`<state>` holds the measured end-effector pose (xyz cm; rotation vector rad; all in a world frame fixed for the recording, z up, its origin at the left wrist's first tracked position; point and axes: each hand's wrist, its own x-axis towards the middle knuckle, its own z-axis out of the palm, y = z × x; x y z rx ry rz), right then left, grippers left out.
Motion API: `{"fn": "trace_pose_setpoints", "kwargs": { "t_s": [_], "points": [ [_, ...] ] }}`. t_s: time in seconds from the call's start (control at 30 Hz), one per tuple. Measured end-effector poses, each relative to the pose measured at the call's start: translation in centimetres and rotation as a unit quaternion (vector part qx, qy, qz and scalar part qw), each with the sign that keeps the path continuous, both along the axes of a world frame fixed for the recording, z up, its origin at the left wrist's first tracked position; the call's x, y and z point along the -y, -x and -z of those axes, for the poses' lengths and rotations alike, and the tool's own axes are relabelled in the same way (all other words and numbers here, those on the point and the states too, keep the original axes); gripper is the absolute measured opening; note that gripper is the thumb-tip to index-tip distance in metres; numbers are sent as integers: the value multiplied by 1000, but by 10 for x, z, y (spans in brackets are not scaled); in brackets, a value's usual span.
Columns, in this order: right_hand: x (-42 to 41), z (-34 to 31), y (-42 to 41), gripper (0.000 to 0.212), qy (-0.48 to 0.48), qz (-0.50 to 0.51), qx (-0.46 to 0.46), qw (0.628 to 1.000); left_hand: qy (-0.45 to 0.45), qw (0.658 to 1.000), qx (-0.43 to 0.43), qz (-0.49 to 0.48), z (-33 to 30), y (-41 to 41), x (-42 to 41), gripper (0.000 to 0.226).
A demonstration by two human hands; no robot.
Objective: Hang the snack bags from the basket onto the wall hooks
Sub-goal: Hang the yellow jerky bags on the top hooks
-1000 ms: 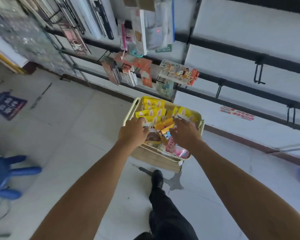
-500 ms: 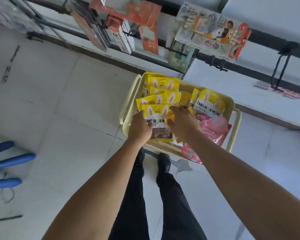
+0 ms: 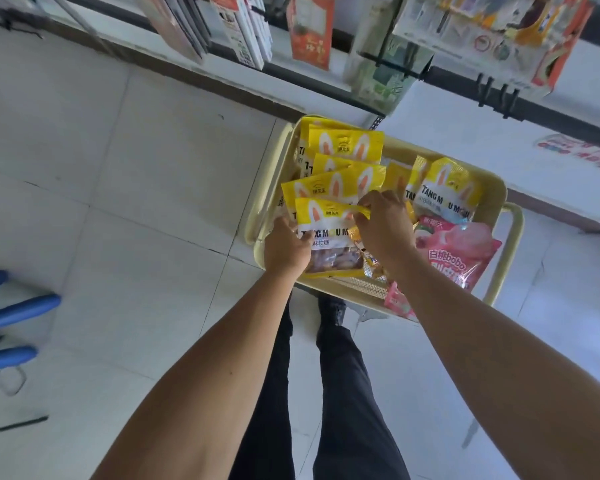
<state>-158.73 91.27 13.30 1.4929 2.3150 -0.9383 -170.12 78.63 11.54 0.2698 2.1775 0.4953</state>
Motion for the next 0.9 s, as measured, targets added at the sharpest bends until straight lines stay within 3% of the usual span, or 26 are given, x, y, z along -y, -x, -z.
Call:
{"fn": "trace_pose_setpoints", "kwargs": {
  "t_s": [0.1, 0.3, 0.47, 0.6, 0.8, 0.9],
  "points": [
    [1, -4, -2, 19, 6, -15, -43, 999, -20, 1000, 15, 2, -1, 1, 2, 34],
    [0, -27, -7, 21, 48, 26, -104, 993, -84, 996, -3, 16, -21, -1, 9, 24],
    [-4, -79, -8, 23, 60, 75, -174, 980, -175, 984, -40, 14, -76, 8, 9, 15],
    [-15, -142, 2, 25, 72, 114, -245, 960, -253, 966, -48, -28, -136, 20, -5, 27],
    [-35, -261, 10, 34, 77, 118, -359, 923, -364, 921, 47, -131, -245, 32, -28, 17],
    [-37, -311, 2, 22, 129, 106, -406, 898, -427, 883, 100, -168, -298, 29, -34, 16]
  ]
}}
